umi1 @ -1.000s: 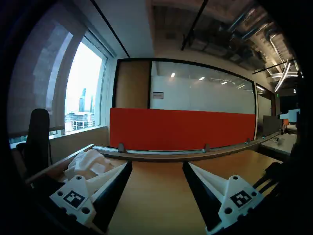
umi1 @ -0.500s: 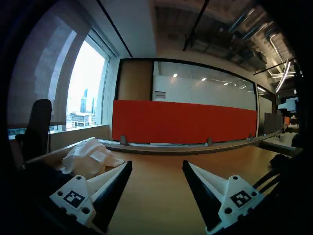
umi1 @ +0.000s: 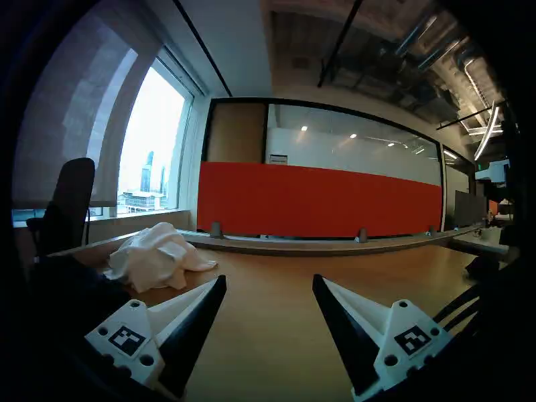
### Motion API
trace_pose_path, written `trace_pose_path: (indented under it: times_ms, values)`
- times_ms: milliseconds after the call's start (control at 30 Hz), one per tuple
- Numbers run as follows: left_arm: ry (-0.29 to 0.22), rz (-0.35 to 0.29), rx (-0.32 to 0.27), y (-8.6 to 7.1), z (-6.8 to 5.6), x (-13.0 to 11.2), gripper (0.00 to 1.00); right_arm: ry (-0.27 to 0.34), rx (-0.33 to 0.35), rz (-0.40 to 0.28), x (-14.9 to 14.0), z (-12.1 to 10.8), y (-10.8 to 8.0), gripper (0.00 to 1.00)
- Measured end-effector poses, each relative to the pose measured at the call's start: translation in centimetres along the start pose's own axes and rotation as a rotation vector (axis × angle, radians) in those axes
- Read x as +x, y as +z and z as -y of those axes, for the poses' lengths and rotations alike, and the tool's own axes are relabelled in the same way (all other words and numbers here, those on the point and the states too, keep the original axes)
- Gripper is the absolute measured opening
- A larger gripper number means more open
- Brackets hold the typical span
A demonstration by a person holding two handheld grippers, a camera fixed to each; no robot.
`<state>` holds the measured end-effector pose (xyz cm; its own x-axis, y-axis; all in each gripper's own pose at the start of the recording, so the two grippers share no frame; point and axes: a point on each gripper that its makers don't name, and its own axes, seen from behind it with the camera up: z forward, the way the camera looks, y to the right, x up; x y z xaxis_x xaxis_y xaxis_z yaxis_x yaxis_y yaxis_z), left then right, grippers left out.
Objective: Fold towel
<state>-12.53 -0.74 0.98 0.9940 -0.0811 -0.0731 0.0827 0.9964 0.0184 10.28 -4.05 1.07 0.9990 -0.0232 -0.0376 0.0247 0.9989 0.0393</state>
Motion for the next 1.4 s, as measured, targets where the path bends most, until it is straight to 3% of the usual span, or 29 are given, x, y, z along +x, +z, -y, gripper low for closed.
trace_pose_path:
  times_ms: [400, 800, 1400]
  values:
    - [0.015, 0.015, 0.005, 0.0, 0.0, -1.5, 0.96, -0.001, -0.009, -0.006, 0.1, -0.7, -0.3, 1.00]
    - [0.069, 0.021, 0.010, 0.3, -0.2, -2.0, 0.96, -0.005, -0.008, -0.005, -0.1, -0.7, -0.1, 1.00]
    - [0.074, 0.022, 0.016, 0.3, -0.3, -1.9, 0.96, -0.033, -0.013, -0.016, 0.6, -1.3, -0.1, 1.00]
